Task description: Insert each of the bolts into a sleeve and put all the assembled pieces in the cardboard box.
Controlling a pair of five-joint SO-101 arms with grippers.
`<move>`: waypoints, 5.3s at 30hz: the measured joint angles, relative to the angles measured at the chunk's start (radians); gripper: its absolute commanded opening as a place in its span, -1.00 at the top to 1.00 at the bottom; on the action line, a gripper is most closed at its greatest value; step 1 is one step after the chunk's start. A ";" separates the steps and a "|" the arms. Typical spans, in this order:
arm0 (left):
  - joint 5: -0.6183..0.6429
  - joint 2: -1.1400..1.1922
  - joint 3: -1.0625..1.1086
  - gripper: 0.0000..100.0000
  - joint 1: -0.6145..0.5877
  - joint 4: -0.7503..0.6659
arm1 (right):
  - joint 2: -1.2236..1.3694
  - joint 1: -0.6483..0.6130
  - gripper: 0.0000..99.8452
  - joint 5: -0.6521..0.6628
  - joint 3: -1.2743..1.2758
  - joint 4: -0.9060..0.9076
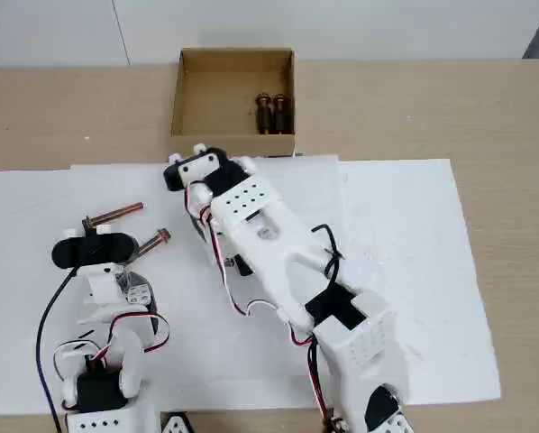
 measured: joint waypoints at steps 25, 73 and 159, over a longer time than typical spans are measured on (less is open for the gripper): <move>0.000 0.000 0.000 0.99 0.000 0.000 | -0.107 0.005 0.99 0.000 0.002 0.061; -0.344 1.045 -0.936 0.98 0.000 0.258 | -0.967 0.539 0.99 -0.147 0.793 -0.098; -0.729 1.797 -1.789 0.99 0.110 0.582 | -1.106 0.537 0.99 -0.117 0.589 0.114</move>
